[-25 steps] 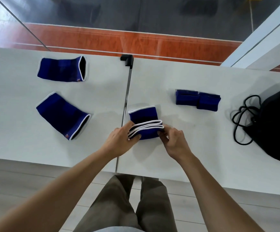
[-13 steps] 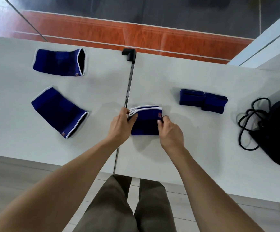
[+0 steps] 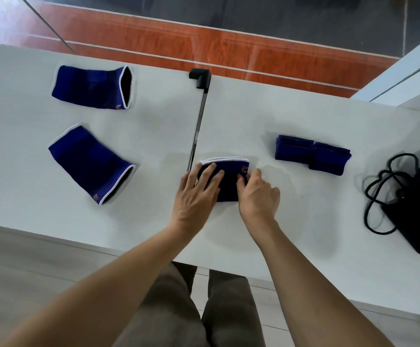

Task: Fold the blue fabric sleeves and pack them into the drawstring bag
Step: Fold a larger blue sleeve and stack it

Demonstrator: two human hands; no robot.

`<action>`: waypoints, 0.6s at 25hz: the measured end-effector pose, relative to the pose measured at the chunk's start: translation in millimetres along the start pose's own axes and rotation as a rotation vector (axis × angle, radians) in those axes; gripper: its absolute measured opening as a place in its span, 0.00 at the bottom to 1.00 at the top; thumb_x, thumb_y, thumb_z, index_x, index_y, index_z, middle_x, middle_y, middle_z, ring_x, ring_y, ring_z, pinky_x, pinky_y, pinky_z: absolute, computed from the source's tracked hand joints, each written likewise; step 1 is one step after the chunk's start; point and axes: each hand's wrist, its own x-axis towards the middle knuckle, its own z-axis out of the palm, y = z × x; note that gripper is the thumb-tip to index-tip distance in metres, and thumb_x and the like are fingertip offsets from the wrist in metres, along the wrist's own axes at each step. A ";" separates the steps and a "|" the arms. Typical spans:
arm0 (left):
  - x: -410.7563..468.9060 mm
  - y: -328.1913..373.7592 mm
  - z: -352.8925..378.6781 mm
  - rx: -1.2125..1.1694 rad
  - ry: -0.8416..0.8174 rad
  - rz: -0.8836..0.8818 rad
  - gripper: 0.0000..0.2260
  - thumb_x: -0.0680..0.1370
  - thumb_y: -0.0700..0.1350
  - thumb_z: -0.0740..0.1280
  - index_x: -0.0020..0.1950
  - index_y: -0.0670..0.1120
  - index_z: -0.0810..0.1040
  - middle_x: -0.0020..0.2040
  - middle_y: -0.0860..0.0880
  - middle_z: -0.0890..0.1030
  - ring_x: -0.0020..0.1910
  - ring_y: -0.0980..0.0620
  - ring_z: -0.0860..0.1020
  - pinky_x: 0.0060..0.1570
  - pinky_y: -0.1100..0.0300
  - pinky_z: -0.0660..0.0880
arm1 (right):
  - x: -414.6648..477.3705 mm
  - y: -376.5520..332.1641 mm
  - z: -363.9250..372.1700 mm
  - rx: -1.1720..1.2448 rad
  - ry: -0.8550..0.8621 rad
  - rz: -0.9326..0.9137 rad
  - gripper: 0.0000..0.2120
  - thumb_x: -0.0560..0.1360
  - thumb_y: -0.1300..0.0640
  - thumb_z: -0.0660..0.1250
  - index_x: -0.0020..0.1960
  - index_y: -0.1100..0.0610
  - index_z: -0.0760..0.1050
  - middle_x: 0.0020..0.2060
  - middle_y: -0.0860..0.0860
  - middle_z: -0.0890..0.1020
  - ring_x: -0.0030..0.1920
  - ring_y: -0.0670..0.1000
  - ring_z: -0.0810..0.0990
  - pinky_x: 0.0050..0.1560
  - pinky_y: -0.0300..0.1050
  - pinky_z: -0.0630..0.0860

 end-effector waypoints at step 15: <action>68.6 -14.9 18.4 -0.079 -0.310 0.012 0.23 0.84 0.50 0.55 0.80 0.52 0.62 0.81 0.51 0.58 0.81 0.42 0.51 0.78 0.45 0.54 | -11.9 28.3 5.2 -0.048 0.065 -0.443 0.28 0.81 0.54 0.59 0.80 0.55 0.58 0.79 0.53 0.63 0.79 0.51 0.59 0.79 0.58 0.48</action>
